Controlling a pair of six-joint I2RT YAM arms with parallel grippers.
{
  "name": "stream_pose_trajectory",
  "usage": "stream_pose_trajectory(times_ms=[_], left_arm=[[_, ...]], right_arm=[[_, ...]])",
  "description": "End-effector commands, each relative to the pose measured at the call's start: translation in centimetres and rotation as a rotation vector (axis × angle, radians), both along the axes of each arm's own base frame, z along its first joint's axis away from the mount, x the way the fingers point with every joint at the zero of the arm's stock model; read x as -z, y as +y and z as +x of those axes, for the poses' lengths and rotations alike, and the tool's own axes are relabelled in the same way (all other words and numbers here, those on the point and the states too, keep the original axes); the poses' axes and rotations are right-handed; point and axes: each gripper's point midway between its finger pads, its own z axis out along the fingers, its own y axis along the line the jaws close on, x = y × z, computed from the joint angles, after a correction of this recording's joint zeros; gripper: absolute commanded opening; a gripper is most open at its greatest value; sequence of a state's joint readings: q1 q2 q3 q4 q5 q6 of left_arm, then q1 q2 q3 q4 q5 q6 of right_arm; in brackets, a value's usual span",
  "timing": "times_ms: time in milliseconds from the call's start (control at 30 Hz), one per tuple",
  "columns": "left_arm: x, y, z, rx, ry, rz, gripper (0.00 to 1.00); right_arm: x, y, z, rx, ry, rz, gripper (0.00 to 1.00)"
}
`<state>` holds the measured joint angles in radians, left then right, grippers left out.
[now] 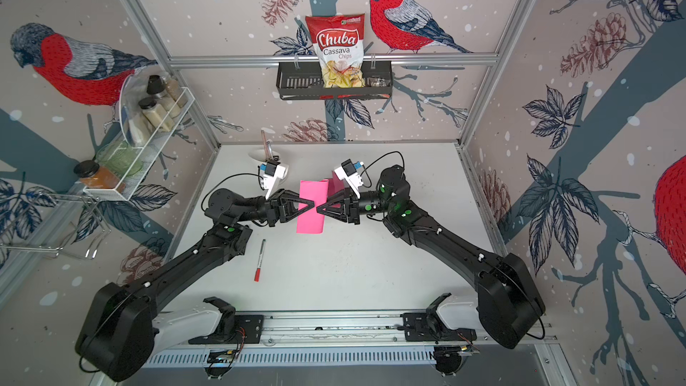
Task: Fold the square paper along the opposite sides
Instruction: Fold the paper, then smooth out the paper at the center of the board.
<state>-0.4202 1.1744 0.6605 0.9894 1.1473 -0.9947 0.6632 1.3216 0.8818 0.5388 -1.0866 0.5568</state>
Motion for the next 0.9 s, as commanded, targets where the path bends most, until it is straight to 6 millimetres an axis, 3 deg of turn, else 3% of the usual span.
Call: stream_pose_trajectory(times_ms=[0, 67, 133, 267, 400, 567, 733, 867], left_arm=[[-0.4, 0.0, -0.2, -0.001, -0.036, -0.011, 0.15], [-0.4, 0.0, -0.2, -0.001, -0.033, -0.01, 0.11], [-0.3, 0.0, -0.1, -0.002, -0.031, -0.007, 0.0], [-0.3, -0.1, 0.0, -0.001, -0.031, 0.002, 0.0], [-0.9, -0.1, -0.1, 0.0, -0.045, 0.007, 0.0], [-1.4, -0.1, -0.4, -0.001, -0.058, 0.003, 0.0], [-1.1, -0.4, -0.5, -0.002, -0.061, 0.008, 0.0], [-0.8, -0.4, -0.4, -0.009, -0.057, 0.013, 0.0]], right_arm=[[-0.6, 0.0, 0.1, 0.008, -0.016, 0.02, 0.27], [-0.6, -0.1, 0.1, 0.008, -0.017, 0.021, 0.28], [-0.7, -0.1, 0.0, 0.009, -0.019, 0.023, 0.29], [-1.2, -0.5, 0.1, 0.014, -0.023, 0.037, 0.37], [-2.7, -1.6, 0.4, 0.052, -0.034, 0.104, 0.61], [-5.1, -2.0, 0.7, 0.09, -0.027, 0.215, 0.77], [-7.1, -2.1, 1.6, 0.108, 0.001, 0.298, 0.76], [-7.7, -1.7, 2.1, 0.095, 0.03, 0.314, 0.58]])
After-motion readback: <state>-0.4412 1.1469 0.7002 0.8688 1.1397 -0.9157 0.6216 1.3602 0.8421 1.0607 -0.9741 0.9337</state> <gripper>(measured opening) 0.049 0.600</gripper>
